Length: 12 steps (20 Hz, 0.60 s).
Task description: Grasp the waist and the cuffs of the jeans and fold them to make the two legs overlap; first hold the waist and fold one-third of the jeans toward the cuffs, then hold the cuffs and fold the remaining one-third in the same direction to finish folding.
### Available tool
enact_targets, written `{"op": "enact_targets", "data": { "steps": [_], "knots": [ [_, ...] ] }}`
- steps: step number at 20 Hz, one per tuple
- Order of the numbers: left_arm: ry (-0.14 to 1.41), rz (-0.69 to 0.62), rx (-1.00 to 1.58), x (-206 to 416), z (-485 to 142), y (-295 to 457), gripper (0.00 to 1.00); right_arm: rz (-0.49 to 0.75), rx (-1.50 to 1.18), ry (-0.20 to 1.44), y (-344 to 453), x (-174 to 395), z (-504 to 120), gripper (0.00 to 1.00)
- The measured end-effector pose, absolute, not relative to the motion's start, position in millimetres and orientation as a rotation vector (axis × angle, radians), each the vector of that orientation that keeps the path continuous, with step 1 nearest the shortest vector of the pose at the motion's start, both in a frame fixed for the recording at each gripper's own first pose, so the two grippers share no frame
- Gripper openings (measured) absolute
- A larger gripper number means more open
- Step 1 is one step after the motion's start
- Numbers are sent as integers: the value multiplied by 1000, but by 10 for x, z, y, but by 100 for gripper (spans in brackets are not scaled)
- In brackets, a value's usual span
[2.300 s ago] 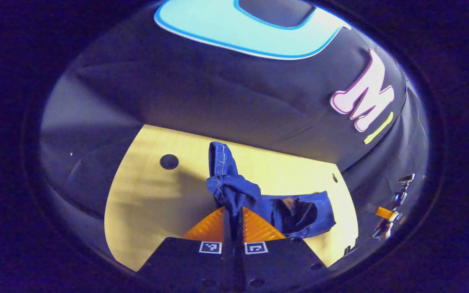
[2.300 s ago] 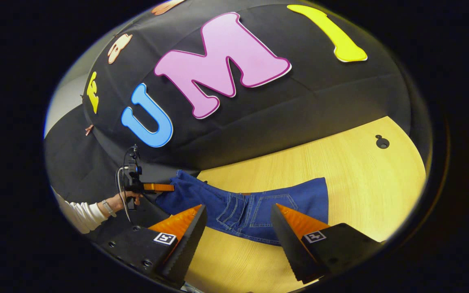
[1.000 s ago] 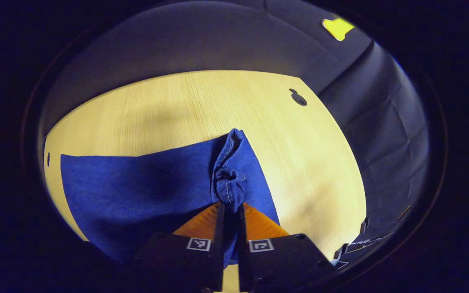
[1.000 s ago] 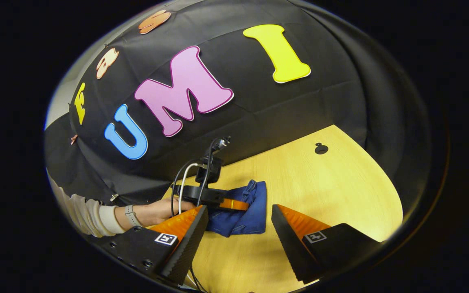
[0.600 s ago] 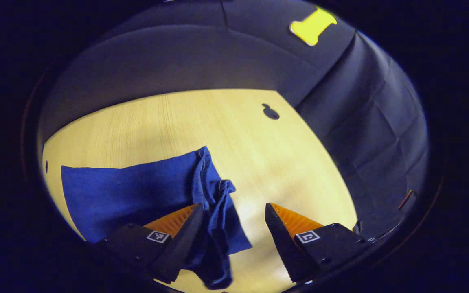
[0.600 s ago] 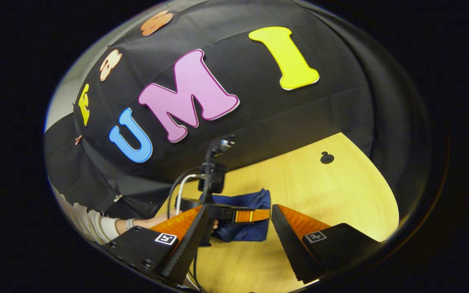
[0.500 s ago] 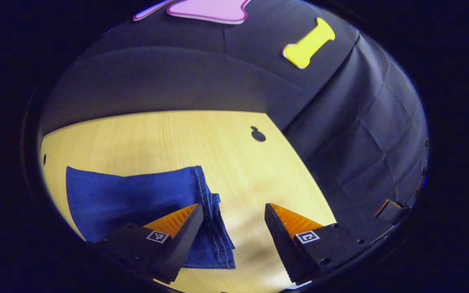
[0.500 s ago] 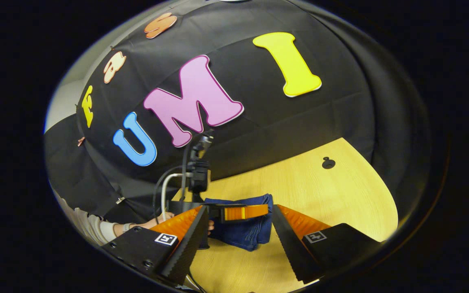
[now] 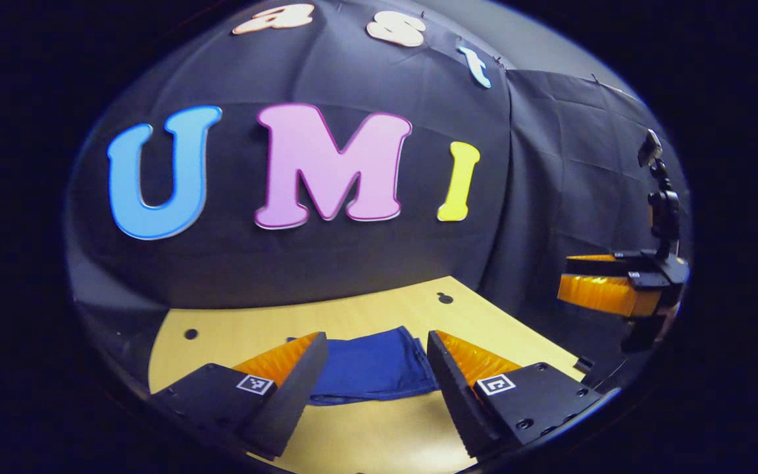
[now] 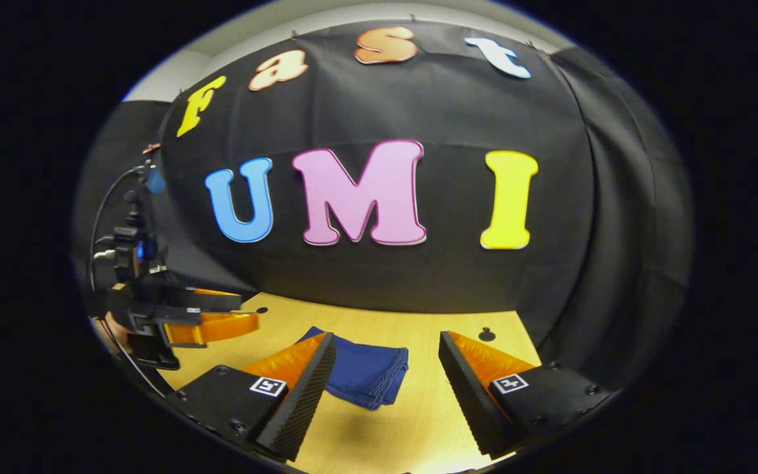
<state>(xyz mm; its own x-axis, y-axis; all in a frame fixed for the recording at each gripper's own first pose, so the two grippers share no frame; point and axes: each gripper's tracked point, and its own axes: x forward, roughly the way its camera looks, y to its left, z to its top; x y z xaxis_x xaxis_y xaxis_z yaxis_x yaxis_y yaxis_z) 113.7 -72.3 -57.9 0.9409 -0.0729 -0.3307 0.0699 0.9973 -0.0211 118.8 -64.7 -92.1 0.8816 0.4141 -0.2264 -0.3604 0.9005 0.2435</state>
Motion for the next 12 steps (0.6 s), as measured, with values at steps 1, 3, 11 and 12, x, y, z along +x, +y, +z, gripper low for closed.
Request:
{"op": "enact_targets", "data": {
  "steps": [1, 3, 11, 12],
  "knots": [
    [310, -21, -6, 858, -463, -576, 96, 406, 156, 243, -606, 1061, -755, 97],
    [283, 54, -48, 322, -351, -339, 96, 395, 77, 164, -554, 801, -453, 96],
    [148, 199, -62, -639, 82, 62, 96, 331, 81, 34, -494, 311, 192, 96],
    [132, 201, -56, -623, 113, 43, 96, 307, 65, 33, -538, 316, 193, 94]
  ]
}}
